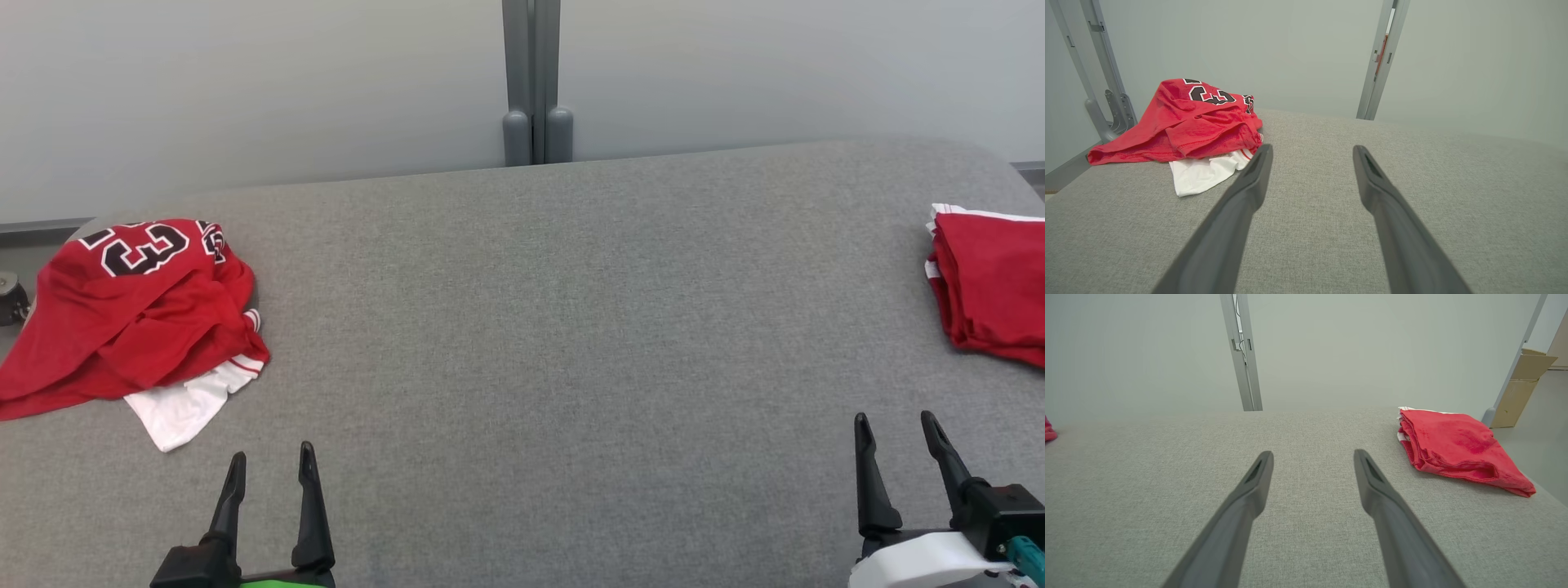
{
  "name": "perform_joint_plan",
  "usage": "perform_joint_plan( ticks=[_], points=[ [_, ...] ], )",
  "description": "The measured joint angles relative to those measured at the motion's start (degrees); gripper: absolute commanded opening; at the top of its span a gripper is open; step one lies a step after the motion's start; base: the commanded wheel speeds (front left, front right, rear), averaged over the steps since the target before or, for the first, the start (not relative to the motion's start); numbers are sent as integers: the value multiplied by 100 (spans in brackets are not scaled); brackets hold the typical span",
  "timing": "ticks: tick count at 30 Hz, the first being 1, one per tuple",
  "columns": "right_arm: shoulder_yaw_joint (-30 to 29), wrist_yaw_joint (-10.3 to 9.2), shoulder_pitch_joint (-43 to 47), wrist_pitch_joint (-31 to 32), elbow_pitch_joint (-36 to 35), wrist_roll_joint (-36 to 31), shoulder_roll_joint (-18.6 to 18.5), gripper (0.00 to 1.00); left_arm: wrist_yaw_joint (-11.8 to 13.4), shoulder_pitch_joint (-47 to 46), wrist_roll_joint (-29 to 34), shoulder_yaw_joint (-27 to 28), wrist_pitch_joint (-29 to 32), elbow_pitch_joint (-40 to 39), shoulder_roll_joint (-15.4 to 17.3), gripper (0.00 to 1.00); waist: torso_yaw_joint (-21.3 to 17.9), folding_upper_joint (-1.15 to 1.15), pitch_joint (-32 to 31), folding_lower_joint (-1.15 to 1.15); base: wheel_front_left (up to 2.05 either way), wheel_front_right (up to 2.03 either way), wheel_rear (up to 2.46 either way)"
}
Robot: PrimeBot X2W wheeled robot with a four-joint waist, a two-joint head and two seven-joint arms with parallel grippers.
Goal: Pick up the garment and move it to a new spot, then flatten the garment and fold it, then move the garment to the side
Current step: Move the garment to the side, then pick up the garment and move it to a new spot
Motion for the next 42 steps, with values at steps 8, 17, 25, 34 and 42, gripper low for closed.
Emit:
perform_joint_plan(
  ticks=[8,17,25,34,42],
  points=[
    [118,0,62,0,90,-65,55,100,18,1,-15,-33,0,4,0,100,-37,0,-81,0,0,0,0],
    [113,-1,115,0,111,9,60,100,-7,-60,-15,-123,1,40,0,100,249,0,-82,0,0,0,0],
    [346,-1,181,1,114,109,64,100,-1,-25,-9,-120,0,122,-1,100,1021,0,-88,0,0,0,0],
    [624,-1,-21,0,153,143,66,100,9,302,-5,180,0,51,0,100,2008,0,-140,0,0,0,0],
    [756,-1,-33,1,126,124,73,100,-56,68,-249,-15,0,62,2,100,2336,0,-37,0,0,0,0]
  ],
)
